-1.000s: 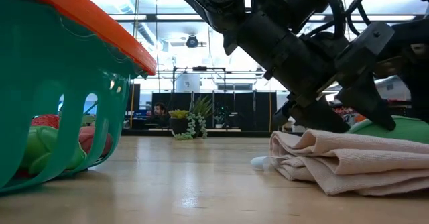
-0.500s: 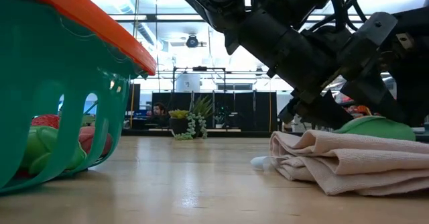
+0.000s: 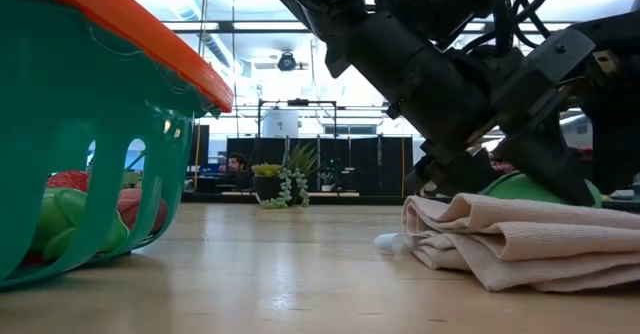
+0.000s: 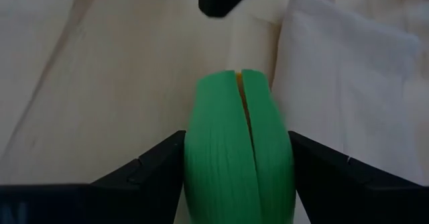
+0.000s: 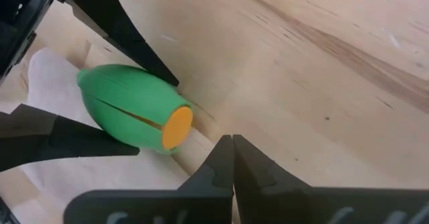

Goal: Pick and placing Produce into tupperware
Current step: Put the green corn into the blue basket

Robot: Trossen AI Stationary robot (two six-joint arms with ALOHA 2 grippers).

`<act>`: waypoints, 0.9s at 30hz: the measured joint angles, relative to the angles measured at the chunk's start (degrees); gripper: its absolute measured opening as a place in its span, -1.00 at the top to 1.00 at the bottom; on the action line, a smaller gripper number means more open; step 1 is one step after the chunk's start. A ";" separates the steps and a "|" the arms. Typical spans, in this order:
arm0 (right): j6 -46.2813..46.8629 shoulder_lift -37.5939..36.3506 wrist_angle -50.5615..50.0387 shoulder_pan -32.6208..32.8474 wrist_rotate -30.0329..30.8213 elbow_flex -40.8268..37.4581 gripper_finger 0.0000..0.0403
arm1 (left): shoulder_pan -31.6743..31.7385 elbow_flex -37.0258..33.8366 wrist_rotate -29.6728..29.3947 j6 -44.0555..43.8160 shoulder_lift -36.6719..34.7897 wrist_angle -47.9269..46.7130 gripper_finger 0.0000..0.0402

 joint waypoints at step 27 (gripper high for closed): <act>-17.93 -5.67 -16.39 -1.43 11.77 20.57 0.98 | 1.11 0.04 3.76 -3.02 -8.40 -14.08 -0.09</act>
